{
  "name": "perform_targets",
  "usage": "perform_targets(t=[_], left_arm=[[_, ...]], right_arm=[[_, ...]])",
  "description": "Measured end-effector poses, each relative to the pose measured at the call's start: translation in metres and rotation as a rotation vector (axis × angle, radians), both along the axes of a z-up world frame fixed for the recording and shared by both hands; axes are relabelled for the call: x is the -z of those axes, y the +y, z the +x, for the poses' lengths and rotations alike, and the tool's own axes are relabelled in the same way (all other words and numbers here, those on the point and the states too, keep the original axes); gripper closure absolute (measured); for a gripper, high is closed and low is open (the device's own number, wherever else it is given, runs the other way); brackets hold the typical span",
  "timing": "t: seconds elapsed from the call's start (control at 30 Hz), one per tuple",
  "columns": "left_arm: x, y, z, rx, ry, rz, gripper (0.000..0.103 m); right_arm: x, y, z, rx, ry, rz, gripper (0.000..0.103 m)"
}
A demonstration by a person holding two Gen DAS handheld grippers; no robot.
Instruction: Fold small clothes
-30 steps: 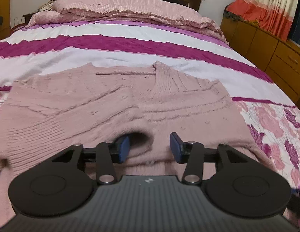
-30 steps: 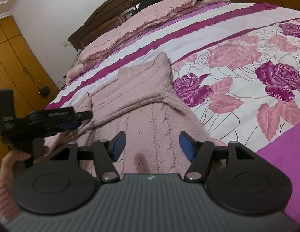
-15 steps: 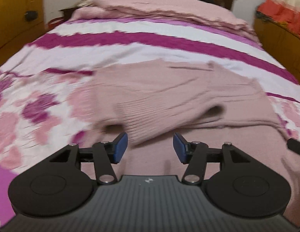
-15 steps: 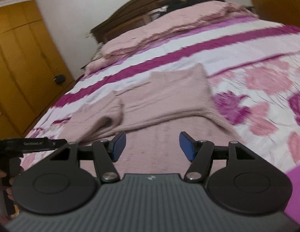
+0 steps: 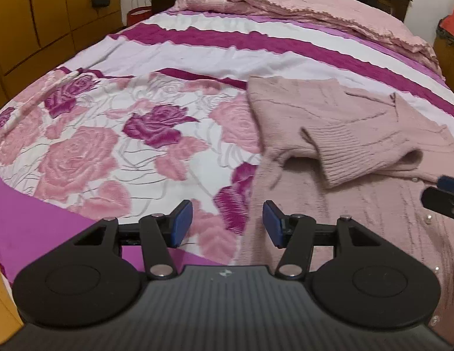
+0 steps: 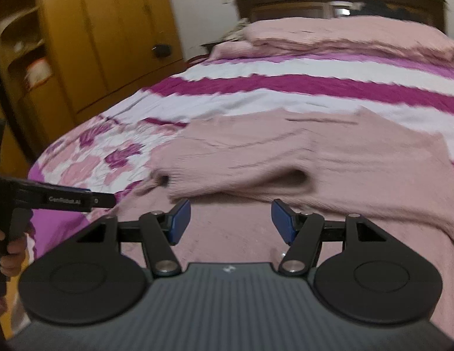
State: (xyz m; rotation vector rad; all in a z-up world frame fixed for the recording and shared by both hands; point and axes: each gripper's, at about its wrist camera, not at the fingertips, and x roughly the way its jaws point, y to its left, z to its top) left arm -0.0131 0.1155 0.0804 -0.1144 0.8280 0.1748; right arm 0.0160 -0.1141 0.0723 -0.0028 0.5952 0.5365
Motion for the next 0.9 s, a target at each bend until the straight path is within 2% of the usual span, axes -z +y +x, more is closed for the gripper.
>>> perform_targets(t=[0.2, 0.4, 0.53, 0.73, 0.83, 0.9], left_arm=[[0.004, 0.013, -0.004, -0.035, 0.003, -0.022, 0.042], [0.01, 0.019, -0.005, -0.046, 0.01, -0.032, 0.041], [0.014, 0.022, -0.006, -0.053, 0.012, -0.039, 0.041], [0.016, 0.024, -0.005, -0.053, 0.011, -0.055, 0.041], [0.015, 0.021, -0.005, -0.047, 0.007, -0.044, 0.041], [0.014, 0.019, -0.005, -0.039, 0.003, -0.038, 0.041]], right_arm=[[0.005, 0.044, 0.02, -0.103, -0.046, -0.085, 0.04], [0.028, 0.082, 0.034, -0.197, -0.057, -0.223, 0.041], [0.041, 0.092, 0.036, -0.211, -0.057, -0.273, 0.039], [0.047, 0.095, 0.033, -0.228, -0.105, -0.308, 0.04], [0.045, 0.096, 0.033, -0.203, -0.131, -0.325, 0.056], [0.044, 0.094, 0.035, -0.197, -0.14, -0.322, 0.076]])
